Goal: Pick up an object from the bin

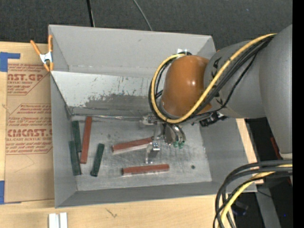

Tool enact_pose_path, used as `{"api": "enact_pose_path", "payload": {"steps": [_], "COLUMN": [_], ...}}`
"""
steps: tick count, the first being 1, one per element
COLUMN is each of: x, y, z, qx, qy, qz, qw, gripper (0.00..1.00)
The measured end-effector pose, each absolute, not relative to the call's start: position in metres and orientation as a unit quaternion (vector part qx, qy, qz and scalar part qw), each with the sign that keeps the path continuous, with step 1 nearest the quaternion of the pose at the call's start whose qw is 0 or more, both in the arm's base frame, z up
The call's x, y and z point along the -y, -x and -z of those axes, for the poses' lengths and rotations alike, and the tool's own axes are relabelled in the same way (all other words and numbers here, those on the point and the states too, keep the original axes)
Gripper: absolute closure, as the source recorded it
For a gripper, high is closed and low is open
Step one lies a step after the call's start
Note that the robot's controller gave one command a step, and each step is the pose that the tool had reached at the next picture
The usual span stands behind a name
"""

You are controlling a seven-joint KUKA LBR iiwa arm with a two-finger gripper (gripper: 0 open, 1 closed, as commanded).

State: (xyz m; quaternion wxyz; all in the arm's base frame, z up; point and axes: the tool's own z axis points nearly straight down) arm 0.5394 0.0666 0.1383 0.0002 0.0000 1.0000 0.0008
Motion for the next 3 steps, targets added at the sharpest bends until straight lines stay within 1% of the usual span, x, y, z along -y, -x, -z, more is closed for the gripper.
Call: {"api": "enact_pose_path", "payload": {"steps": [1, 2, 3], "x": [-0.067, -0.082, -0.082], "y": [-0.539, -0.569, -0.569], "z": [-0.138, -0.074, -0.074], "qx": [-1.000, -1.000, -1.000], "qy": [0.000, -0.021, -0.021], "qz": [-0.001, -0.001, -0.001], "qw": [0.000, 0.000, 0.000], "gripper": [0.00, 1.00, 1.00]}}
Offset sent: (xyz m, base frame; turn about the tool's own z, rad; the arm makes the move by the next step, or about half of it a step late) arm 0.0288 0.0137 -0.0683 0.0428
